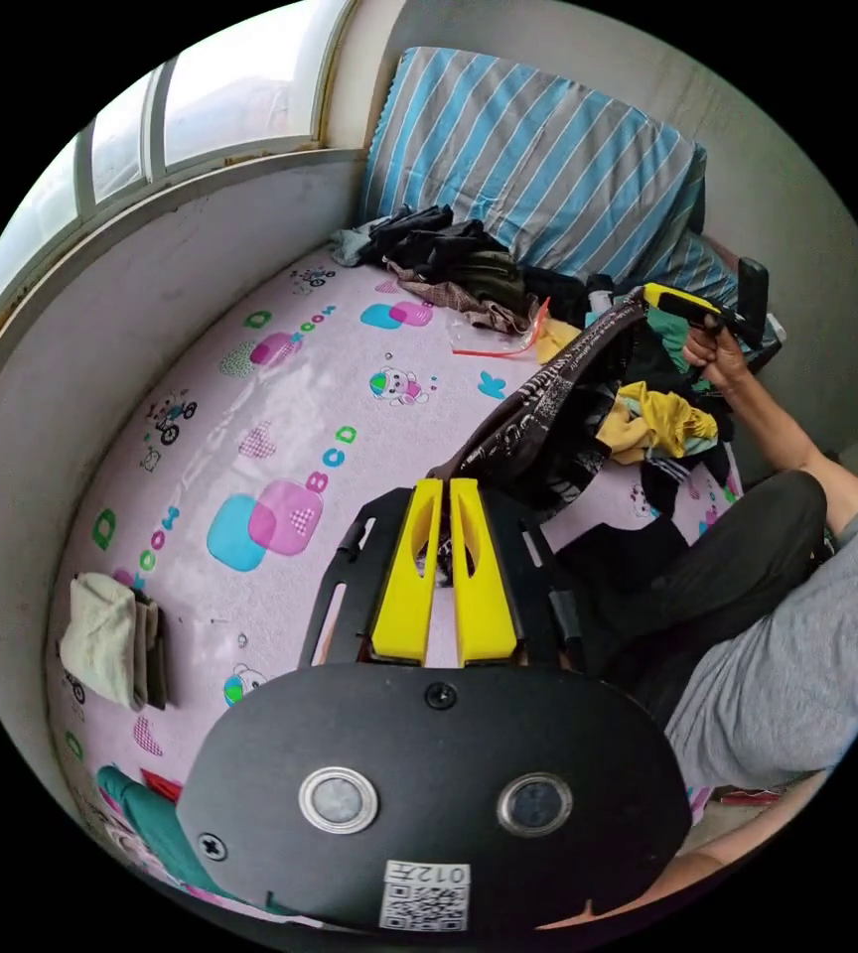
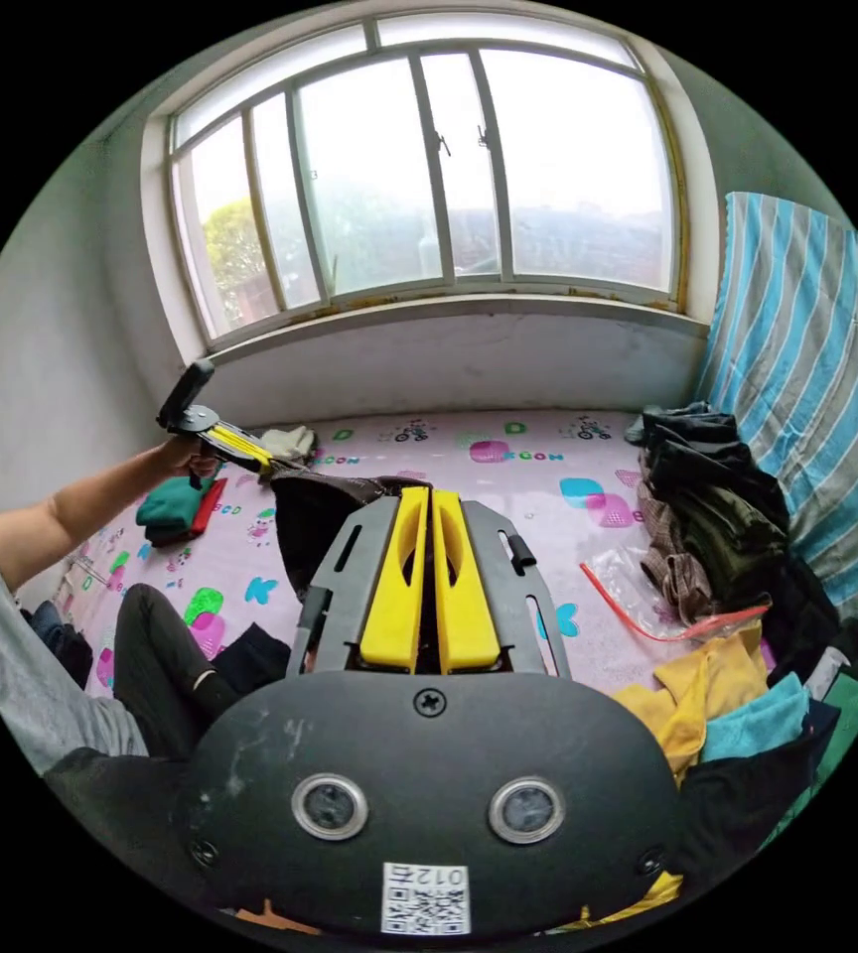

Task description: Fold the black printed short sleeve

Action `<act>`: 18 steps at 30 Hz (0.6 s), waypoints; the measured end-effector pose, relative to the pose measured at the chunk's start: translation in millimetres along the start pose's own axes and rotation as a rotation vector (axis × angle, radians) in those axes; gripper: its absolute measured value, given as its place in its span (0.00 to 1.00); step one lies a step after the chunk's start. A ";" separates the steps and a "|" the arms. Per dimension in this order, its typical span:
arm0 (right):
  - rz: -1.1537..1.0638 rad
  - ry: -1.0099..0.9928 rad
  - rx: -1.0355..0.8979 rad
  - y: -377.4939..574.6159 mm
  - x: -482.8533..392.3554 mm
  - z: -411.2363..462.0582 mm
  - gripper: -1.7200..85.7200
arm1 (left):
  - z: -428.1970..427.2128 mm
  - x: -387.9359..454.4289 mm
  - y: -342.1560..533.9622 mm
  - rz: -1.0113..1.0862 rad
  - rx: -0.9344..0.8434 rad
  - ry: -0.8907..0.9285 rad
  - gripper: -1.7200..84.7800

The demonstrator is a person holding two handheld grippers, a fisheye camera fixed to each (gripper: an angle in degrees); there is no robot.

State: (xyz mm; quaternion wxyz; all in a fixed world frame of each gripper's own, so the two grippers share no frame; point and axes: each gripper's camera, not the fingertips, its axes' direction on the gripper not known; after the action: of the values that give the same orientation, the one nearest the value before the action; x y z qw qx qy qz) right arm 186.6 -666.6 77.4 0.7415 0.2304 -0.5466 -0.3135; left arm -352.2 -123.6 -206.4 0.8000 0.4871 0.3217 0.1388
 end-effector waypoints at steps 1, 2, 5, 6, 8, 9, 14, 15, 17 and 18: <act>-0.007 -0.001 -0.009 -2.2 -4.8 0.7 0.01 | -2.5 0.7 5.2 0.000 -0.005 0.012 0.02; -0.018 -0.003 -0.014 -2.5 -7.7 1.1 0.01 | -7.8 2.8 15.6 0.010 -0.007 0.063 0.02; -0.078 -0.059 -0.070 -2.1 -19.5 1.8 0.01 | -25.2 13.6 43.0 0.050 0.009 0.173 0.02; -0.093 -0.099 -0.094 -2.1 -21.5 2.1 0.01 | -30.6 18.5 53.1 0.074 0.001 0.201 0.02; -0.111 -0.128 -0.123 -3.2 -21.3 6.4 0.01 | -34.0 22.7 64.5 0.103 -0.023 0.220 0.02; -0.123 -0.120 -0.158 -5.3 -18.6 16.1 0.01 | -31.5 20.4 67.9 0.099 -0.042 0.226 0.02; -0.046 -0.103 -0.370 -12.6 19.3 117.1 0.01 | 21.6 -32.2 63.0 -0.215 -0.134 0.061 0.03; -0.020 -0.099 -0.417 -12.4 30.1 150.0 0.01 | 41.7 -47.5 64.5 -0.316 -0.145 0.032 0.03; 0.034 -0.030 -0.498 -12.1 47.0 197.6 0.02 | 66.4 -63.8 71.0 -0.429 -0.114 0.035 0.04; 0.066 0.007 -0.540 -11.4 57.1 221.5 0.02 | 77.8 -70.4 77.6 -0.478 -0.093 0.043 0.04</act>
State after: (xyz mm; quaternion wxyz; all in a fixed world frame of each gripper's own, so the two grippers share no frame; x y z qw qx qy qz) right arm -15.7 -715.2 173.3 0.7878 0.0073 -0.4477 -0.4230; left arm -347.7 -177.2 -87.4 0.8248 0.3565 0.4378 -0.0296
